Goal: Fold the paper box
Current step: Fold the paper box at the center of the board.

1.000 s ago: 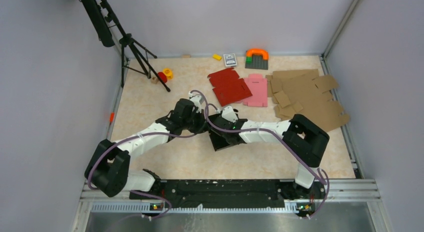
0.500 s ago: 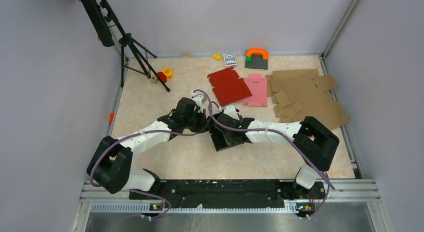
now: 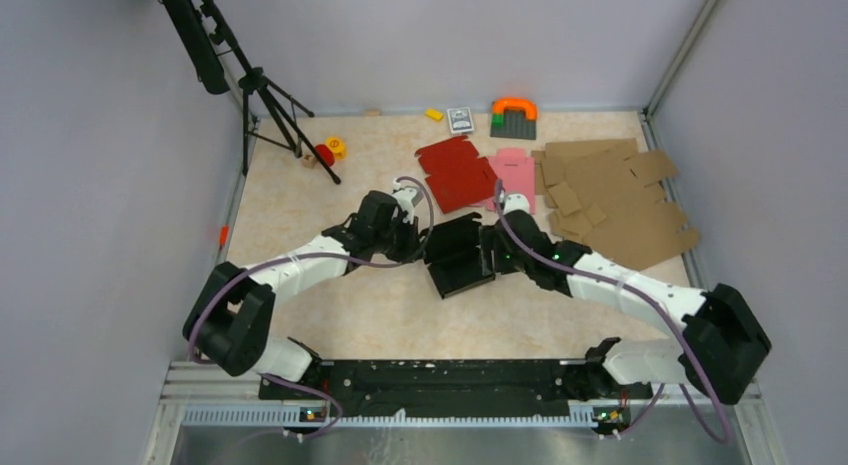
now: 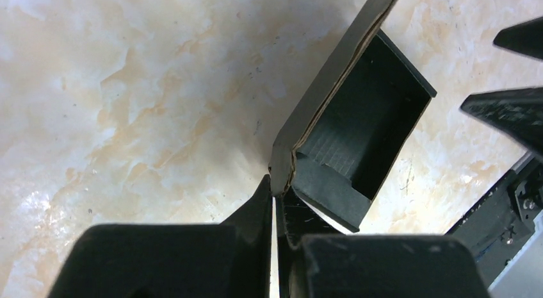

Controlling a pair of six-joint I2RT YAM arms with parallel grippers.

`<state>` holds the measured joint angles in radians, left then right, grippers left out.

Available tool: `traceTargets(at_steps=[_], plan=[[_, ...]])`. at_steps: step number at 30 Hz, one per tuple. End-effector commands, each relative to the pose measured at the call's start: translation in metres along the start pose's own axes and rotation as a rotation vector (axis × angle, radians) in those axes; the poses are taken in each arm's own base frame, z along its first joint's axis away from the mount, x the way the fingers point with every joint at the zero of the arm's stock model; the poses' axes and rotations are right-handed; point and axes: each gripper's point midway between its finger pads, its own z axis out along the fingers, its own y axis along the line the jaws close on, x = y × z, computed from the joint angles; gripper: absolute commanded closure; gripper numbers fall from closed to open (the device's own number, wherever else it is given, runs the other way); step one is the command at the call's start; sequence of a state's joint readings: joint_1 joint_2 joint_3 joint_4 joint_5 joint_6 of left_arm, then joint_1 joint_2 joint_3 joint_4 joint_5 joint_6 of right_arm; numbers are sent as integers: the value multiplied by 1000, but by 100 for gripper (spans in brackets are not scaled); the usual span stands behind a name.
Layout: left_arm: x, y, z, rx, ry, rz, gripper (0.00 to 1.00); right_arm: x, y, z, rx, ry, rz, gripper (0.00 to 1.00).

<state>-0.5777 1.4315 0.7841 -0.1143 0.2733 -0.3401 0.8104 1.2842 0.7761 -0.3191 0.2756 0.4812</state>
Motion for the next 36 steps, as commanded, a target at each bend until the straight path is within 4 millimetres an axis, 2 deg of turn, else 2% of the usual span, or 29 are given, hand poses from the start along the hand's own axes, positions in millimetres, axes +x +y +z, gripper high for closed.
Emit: traceTargets(at_steps=[1, 5, 11, 14, 16, 19, 23, 26, 29, 36], plan=[[-28, -19, 1, 87, -72, 109, 100, -28, 0, -16, -118, -144, 46, 38], [-33, -21, 2, 104, -76, 171, 100, -48, -13, -22, -158, -241, 39, 34], [-40, -22, 9, 124, -67, 264, 99, -74, -12, -16, -251, -392, -64, 35], [-40, -23, 16, 146, -37, 300, 98, -89, -24, -13, -273, -423, -29, 30], [-39, -23, 20, 153, -14, 317, 98, -97, -27, -13, -369, -440, 0, 26], [-40, -19, 25, 140, 5, 339, 98, -109, -37, -4, -424, -454, 15, 25], [-45, -19, 28, 141, 12, 377, 96, -103, -37, 24, -451, -347, -96, 26], [-49, -17, 33, 136, 26, 401, 96, -100, -32, 36, -495, -340, -140, 27], [-55, -16, 36, 129, 39, 419, 96, -100, -30, 46, -514, -335, -144, 33], [-70, -8, 43, 53, 30, 365, 95, -98, -27, 50, -534, -331, -110, 66]])
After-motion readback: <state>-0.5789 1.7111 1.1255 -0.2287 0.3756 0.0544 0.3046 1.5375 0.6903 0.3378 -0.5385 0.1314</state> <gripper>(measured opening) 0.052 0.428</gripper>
